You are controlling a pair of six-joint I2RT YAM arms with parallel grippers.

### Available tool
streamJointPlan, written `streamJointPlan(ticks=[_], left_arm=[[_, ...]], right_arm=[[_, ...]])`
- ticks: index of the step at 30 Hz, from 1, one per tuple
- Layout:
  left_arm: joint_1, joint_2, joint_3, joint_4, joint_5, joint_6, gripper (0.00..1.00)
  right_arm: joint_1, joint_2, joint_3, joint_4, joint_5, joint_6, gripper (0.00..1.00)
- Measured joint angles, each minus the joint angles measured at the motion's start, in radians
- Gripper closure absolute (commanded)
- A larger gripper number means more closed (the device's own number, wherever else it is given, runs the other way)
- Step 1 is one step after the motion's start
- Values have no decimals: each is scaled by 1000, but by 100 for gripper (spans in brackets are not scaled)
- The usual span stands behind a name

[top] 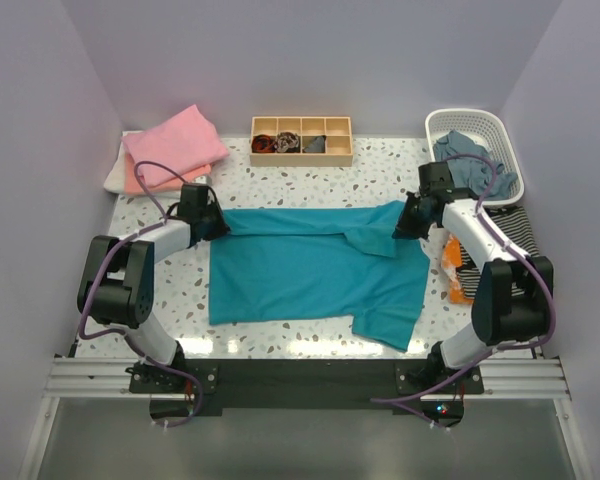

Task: Fold and stack the t-shirts
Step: Fold the tshirt

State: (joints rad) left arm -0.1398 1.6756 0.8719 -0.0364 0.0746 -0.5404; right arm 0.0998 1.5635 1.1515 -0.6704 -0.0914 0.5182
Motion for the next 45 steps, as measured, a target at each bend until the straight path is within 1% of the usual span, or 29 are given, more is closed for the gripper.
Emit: streamJointPlan(ticks=[3,10,18,19,20,21,22,23,24,26,27,28,30,34,38,41,45], left_arm=[[0,0,0,5,1,0,100],[0,0,0,5,0,0,100],[0,0,-8,-7,-2,0,100],[0,0,-9,-10,-2,0,100],[0,0,-9,-11,-3,0,100],[0,0,-10,-12,-3,0,98],[0,0,-11,-13,-4,0,91],[0,0,-12,-15,-5,1,81],[0,0,-12,-19,-8,1,66],[0,0,-11,-39,-21,7,57],[0,0,-9,-57,-29,8,49],[0,0,-5,-72,-35,6,45],[-1,-9,12,-104,-54,11,41],[-1,-76,27,-138,-68,10,41],[-1,-116,45,-102,-24,9,44],[-3,-92,77,-56,26,9,47],[-13,-8,125,-18,73,8,50]], right_arm=[[-1,-16,0,-6,-32,7,100],[-3,-79,24,-55,-31,13,100],[-3,-91,-25,-90,21,5,100],[-3,-89,-39,-90,26,2,94],[-3,-85,-51,-90,31,-1,84],[-3,-77,-64,-91,41,-5,72],[-3,-66,-74,-92,52,-8,68],[-3,-55,-80,-93,65,-11,64],[-3,-43,-82,-95,81,-14,60],[-3,-31,-83,-95,119,-21,58],[-3,-31,-83,-95,140,-21,58],[-3,-34,-82,-95,169,-23,58],[-3,-40,-74,-101,223,-26,58],[-4,-67,-30,-93,256,-39,58],[-4,-68,16,-14,208,-44,58],[-4,-29,35,48,164,-38,58],[-4,76,66,114,120,-25,59]])
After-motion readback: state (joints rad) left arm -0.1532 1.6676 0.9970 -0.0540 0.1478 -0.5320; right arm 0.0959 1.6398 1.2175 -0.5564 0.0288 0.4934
